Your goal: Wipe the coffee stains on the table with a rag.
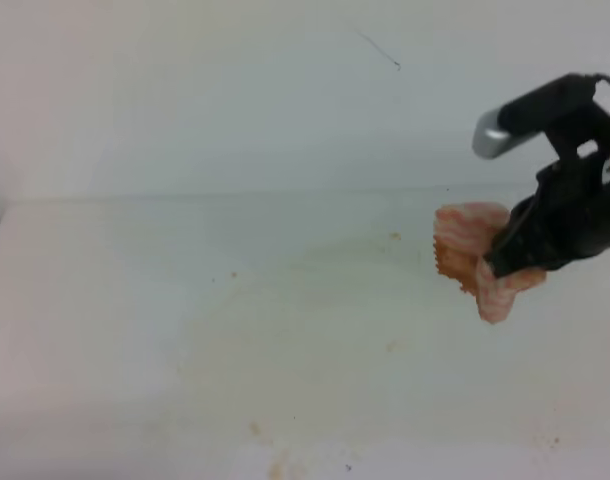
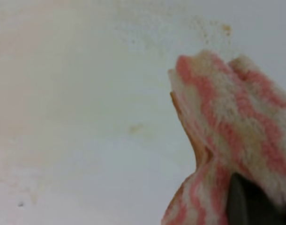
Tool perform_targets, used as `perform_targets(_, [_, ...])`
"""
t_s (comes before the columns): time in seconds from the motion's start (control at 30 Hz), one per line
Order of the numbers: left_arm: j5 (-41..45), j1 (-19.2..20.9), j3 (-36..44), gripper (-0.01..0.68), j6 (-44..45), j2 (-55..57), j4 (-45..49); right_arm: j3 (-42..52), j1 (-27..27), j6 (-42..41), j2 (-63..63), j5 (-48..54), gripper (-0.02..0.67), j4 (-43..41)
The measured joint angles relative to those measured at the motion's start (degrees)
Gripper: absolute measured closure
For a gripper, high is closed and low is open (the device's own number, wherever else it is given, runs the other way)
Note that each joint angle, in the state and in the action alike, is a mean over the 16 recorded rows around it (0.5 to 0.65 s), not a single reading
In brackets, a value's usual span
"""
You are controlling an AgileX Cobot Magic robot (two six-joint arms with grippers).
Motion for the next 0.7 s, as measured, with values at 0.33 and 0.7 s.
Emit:
perform_targets(0.33, [0.0,0.0,0.0,0.675,0.0,0.0,0.0,7.58,0.0,0.03,2.15,-4.45,0.618,0.06])
perform_targets(0.7, [0.0,0.0,-0.14,0.675,0.0,0.1,0.0,7.12,0.0,0.66,3.46,-1.85,0.478,0.06])
